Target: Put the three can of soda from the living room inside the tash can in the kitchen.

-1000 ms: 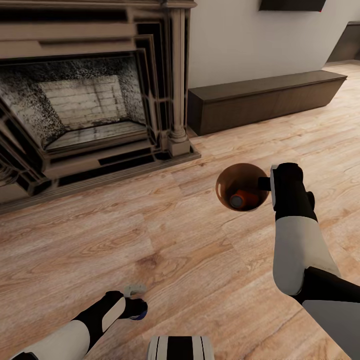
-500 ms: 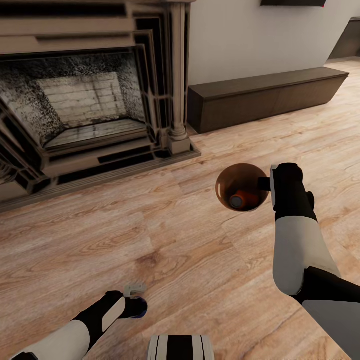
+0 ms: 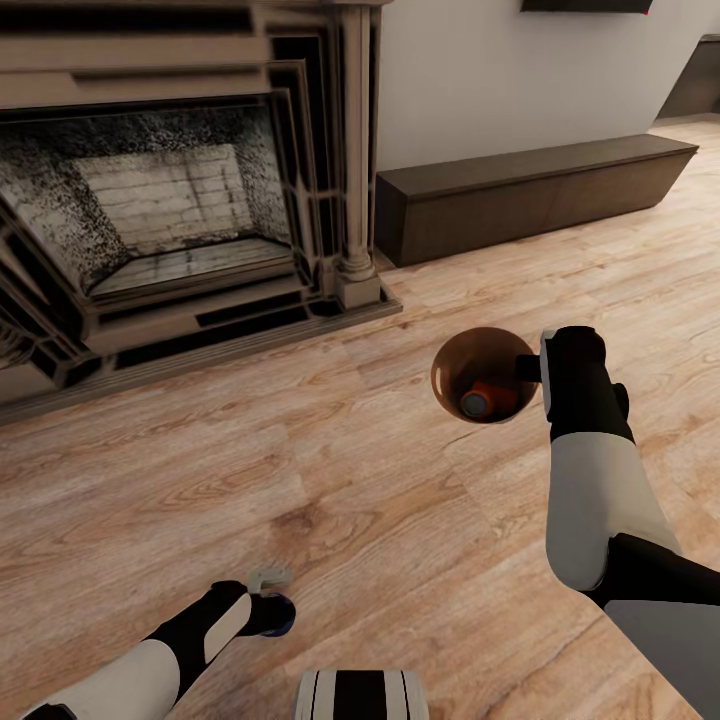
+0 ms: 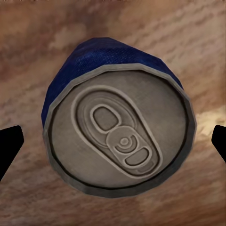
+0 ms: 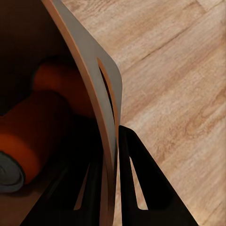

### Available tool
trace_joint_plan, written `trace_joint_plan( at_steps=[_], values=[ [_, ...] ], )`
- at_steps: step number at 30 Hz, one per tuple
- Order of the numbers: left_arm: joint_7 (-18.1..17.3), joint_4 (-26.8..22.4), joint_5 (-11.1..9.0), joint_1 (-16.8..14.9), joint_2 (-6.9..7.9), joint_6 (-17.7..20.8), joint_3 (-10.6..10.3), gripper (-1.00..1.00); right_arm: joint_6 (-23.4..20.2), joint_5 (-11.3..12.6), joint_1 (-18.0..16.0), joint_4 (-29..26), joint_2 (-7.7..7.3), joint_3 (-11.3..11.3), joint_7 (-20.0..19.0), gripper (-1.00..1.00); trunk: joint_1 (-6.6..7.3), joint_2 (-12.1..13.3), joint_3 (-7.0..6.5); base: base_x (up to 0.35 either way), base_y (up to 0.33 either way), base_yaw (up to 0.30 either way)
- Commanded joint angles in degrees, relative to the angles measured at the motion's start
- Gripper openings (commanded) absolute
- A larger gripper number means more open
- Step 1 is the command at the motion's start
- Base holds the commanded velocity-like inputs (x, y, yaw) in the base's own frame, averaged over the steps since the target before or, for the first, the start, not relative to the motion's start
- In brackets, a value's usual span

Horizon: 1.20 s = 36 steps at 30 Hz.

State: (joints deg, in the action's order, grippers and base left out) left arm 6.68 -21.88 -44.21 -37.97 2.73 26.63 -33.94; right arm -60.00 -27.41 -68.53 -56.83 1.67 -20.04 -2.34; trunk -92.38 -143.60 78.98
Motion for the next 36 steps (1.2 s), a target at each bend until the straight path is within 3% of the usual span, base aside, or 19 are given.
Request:
trace_joint_plan(
  at_steps=[1,7,36],
  values=[
    [0.0,0.0,0.0,0.0,0.00,0.0,0.0,1.00,0.0,0.2,0.0,0.0,0.00,0.0,-0.2,-1.00,0.01,0.0,-0.01,0.000,0.000,0.000],
    [0.0,-0.1,0.0,0.0,-0.01,-0.1,0.0,1.00,0.0,0.2,0.0,0.0,-0.07,0.0,-0.2,-1.00,-0.07,0.0,0.66,0.000,0.000,0.000],
    [-0.1,-0.5,0.0,-0.1,-0.03,-1.3,-0.1,1.00,0.0,0.2,0.1,0.5,-0.17,-0.3,-0.2,-1.00,-0.07,0.0,0.66,0.000,0.000,0.000]
  ],
)
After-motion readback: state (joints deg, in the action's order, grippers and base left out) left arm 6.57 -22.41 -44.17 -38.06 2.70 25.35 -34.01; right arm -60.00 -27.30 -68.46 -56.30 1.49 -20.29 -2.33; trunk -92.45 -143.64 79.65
